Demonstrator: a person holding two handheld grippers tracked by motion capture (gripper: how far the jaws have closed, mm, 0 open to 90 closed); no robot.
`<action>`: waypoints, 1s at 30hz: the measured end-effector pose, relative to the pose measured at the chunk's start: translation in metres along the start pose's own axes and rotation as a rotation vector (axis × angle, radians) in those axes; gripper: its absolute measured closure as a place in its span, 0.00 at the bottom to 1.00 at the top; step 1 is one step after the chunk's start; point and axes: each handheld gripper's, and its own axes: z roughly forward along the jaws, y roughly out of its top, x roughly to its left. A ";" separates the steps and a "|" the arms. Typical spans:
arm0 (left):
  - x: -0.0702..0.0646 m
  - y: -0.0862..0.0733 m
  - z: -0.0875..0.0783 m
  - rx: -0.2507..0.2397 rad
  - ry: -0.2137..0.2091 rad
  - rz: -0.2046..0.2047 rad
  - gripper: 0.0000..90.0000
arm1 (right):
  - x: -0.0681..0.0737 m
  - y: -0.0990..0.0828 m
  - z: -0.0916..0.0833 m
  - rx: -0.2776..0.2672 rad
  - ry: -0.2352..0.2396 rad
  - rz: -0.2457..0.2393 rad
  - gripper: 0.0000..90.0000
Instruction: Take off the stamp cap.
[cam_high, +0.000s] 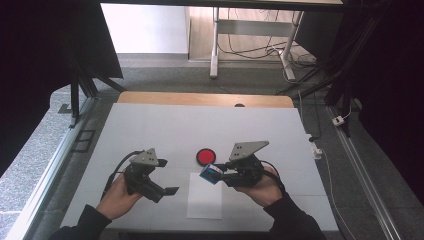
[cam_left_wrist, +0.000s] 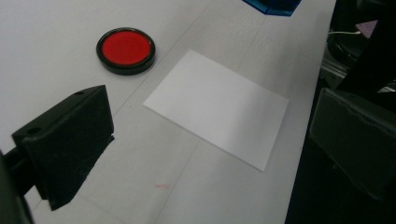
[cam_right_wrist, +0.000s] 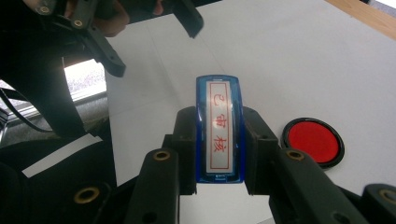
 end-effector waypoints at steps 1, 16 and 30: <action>0.001 0.002 0.003 -0.001 -0.009 0.002 0.00 | 0.000 0.000 0.000 0.000 0.000 0.000 0.79; 0.001 0.028 0.040 0.042 -0.142 0.097 0.01 | 0.004 0.000 0.001 -0.012 0.031 -0.008 0.79; -0.007 0.034 0.064 0.026 -0.226 0.159 0.00 | 0.010 -0.001 0.006 -0.002 0.095 -0.015 0.79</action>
